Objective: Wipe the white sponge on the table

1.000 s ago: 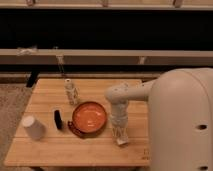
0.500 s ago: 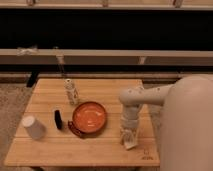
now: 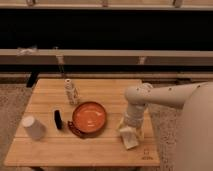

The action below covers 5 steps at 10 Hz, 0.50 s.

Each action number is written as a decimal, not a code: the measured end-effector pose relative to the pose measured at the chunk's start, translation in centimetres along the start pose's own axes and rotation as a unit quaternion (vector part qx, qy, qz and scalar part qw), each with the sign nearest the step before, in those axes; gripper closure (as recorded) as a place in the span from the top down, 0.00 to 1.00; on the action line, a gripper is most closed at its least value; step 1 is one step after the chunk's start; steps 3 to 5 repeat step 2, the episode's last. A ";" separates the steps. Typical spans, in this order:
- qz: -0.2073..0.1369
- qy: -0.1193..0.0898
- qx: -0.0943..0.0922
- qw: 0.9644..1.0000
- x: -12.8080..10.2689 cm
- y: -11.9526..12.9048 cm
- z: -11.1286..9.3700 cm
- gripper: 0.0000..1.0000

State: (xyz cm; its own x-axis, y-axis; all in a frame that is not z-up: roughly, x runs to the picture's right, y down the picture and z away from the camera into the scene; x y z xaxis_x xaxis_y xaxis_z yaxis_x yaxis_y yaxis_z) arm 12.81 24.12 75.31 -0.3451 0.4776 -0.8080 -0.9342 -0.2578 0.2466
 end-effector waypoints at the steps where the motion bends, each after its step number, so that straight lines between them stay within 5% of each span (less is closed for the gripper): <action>1: -0.002 0.000 0.000 1.000 0.0 0.2 0.0 0.80; 5: -0.002 0.000 0.000 1.000 0.1 0.3 0.0 0.80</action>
